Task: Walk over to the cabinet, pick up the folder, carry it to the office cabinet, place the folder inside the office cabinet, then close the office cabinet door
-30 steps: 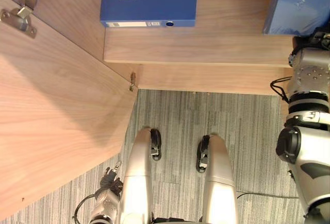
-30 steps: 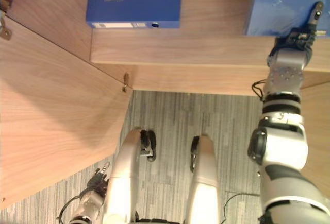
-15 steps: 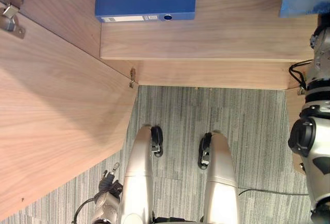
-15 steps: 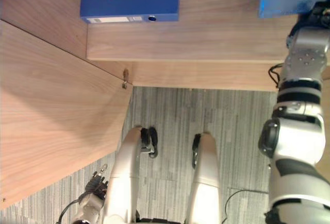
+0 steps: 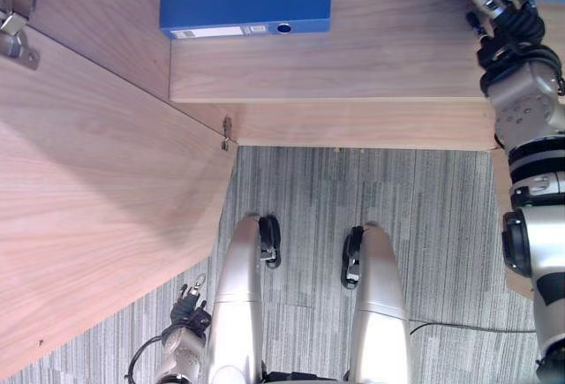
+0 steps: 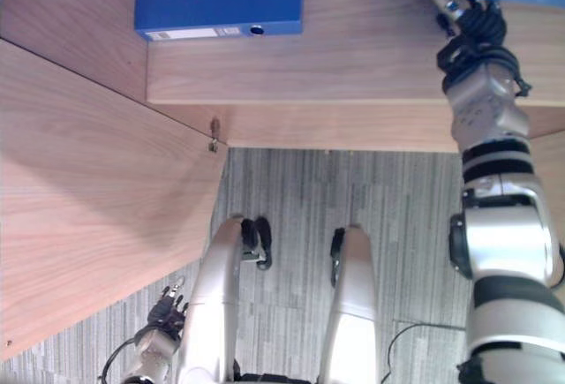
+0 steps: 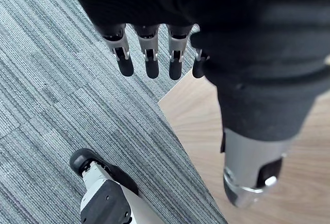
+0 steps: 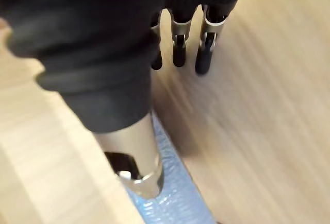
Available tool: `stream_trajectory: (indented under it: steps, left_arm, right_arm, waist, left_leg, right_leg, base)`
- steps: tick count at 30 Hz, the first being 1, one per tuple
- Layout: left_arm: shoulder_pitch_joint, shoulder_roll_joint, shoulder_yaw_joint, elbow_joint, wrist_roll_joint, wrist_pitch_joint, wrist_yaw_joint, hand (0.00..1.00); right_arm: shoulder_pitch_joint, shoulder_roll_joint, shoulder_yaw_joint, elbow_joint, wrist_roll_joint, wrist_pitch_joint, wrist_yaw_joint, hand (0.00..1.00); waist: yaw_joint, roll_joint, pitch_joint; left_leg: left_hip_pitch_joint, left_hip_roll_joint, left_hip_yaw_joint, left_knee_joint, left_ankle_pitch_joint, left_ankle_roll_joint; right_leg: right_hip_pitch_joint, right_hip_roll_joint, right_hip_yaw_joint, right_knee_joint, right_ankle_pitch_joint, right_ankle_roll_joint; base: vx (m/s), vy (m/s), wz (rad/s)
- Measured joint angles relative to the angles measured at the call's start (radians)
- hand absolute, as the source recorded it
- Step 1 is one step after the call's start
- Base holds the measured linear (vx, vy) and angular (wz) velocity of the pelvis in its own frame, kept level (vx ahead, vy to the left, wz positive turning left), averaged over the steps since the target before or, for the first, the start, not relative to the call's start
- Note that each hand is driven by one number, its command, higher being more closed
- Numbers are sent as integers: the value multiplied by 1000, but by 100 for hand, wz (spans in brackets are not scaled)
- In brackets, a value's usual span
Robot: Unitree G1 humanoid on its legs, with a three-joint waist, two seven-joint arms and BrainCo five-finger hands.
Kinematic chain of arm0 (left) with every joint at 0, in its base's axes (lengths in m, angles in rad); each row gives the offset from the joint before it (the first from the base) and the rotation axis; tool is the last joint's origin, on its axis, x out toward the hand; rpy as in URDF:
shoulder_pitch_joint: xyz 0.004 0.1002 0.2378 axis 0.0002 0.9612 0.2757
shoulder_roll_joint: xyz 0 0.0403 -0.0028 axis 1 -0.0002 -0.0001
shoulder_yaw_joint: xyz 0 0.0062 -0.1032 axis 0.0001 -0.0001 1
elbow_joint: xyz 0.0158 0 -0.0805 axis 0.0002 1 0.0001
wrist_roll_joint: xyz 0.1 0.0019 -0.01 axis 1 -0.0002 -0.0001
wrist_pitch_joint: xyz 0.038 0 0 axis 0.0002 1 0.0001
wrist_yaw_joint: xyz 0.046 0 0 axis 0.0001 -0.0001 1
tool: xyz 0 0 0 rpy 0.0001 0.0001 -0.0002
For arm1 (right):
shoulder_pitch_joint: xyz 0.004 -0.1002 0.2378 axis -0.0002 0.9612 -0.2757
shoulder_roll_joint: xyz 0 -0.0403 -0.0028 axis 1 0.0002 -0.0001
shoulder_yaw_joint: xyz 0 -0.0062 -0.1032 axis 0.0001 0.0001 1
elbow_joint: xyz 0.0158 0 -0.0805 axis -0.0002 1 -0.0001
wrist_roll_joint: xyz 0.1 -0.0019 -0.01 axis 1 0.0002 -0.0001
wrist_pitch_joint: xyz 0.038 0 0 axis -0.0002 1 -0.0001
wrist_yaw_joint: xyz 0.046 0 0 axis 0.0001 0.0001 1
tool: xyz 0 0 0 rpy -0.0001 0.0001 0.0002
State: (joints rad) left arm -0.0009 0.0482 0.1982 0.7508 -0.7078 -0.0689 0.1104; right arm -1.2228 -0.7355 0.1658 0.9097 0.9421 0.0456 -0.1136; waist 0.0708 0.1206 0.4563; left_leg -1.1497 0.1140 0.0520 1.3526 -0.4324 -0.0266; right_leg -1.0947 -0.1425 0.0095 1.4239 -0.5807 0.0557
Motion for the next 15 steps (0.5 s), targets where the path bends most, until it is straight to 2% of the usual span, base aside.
stream_trajectory:
  steps: [3,8,9,11,15]
  left_arm:
    - [0,13,-20,9,1,2,-17,0]
    - [0,19,-21,27,24,8,-50,0]
    - [0,21,-24,27,29,9,-54,0]
    - [-1,36,-37,44,41,22,-73,0]
    - [-3,43,-38,45,70,25,-99,0]
  right_arm:
    - [-4,-13,54,7,-137,3,35,0]
    - [-31,-35,148,27,-436,7,108,0]
    - [-31,-36,153,28,-455,8,117,0]
    - [-30,-36,192,36,-580,12,169,0]
    - [-9,-29,220,34,-785,13,218,0]
  waist:
    - [-1,1,0]
    - [-2,3,-2]
    - [-2,3,-2]
    - [-2,5,-3]
    - [-1,10,-11]
  left_leg:
    - [2,0,2,-1,0,0]
    - [24,0,16,-17,4,-2]
    - [30,0,17,-22,4,-3]
    - [64,0,18,-43,7,-6]
    - [109,0,20,-88,13,-11]
  right_leg:
    - [0,0,1,0,0,0]
    - [10,0,14,-5,0,0]
    - [15,0,14,-9,0,0]
    - [46,0,12,-29,1,-1]
    - [95,1,0,-77,8,-3]
  base:
    - [0,0,0]
    - [0,0,0]
    - [0,0,0]
    - [0,0,0]
    - [8,5,0]
